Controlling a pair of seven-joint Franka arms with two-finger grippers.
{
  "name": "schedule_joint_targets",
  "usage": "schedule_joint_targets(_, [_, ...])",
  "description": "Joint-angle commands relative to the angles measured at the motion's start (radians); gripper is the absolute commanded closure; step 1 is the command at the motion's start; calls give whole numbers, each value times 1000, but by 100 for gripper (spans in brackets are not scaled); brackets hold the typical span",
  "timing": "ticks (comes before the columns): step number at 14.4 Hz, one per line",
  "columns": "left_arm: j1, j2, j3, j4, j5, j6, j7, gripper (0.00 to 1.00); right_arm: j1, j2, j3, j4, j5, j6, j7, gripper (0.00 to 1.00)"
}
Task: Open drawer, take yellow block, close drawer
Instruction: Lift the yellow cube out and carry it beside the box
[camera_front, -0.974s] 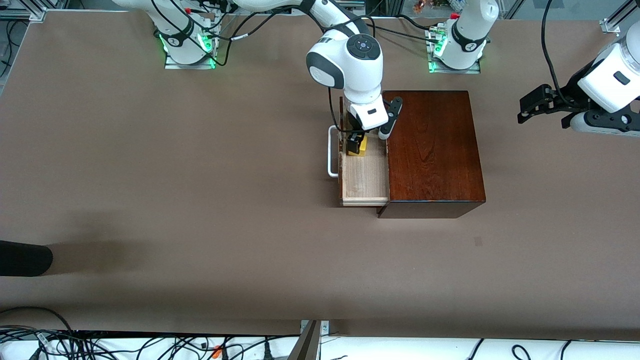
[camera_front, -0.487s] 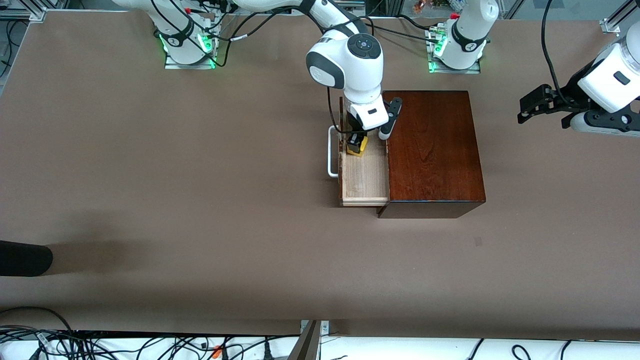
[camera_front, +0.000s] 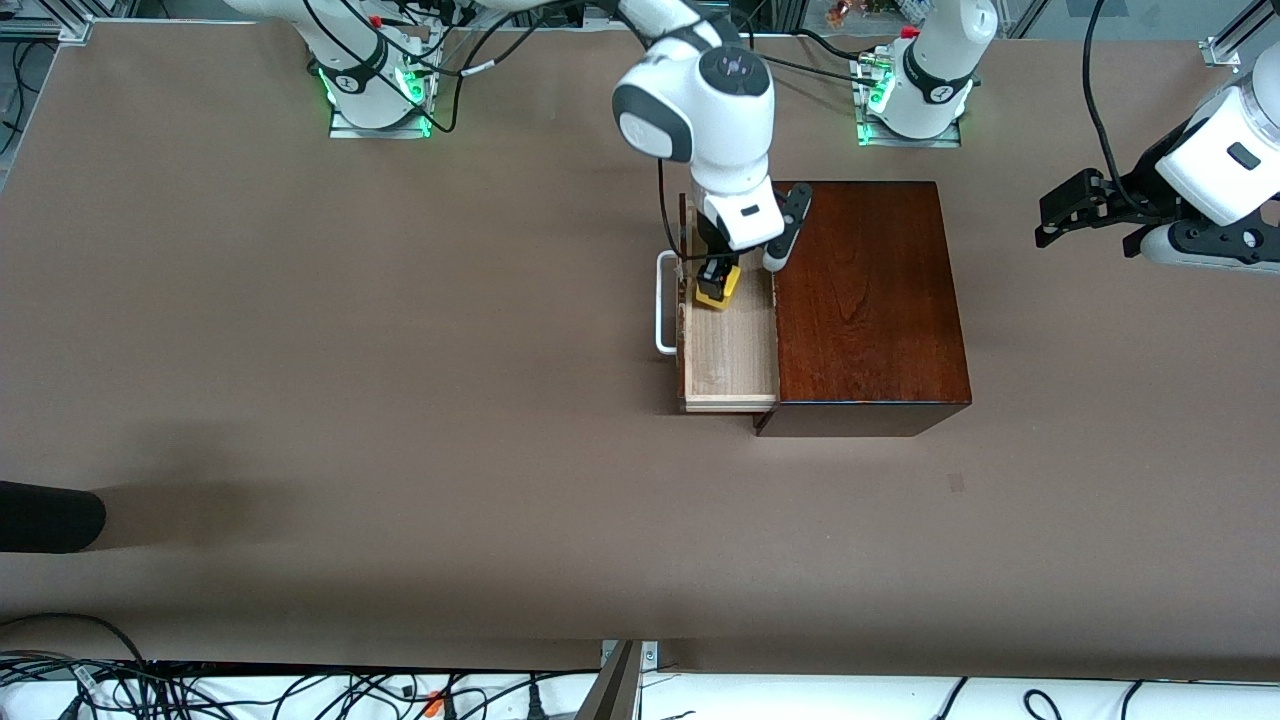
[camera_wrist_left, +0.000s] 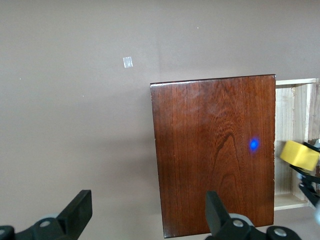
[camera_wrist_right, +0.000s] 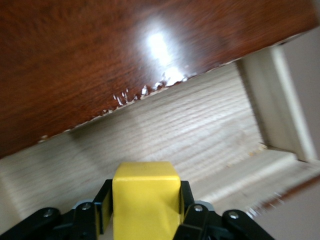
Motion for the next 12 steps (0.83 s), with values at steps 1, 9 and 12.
schedule_joint_targets(1, [13, -24, -10, -29, -22, 17, -1, 0, -10, -48, -5, 66, 39, -107, 0, 100])
schedule_joint_targets(9, [13, -24, -10, -27, -22, 17, -3, 0, -196, -186, -36, 64, 193, -241, 17, 97])
schedule_joint_targets(12, [13, -24, -10, -29, -22, 17, -3, 0, -324, -214, -51, 63, 214, -314, 14, 98])
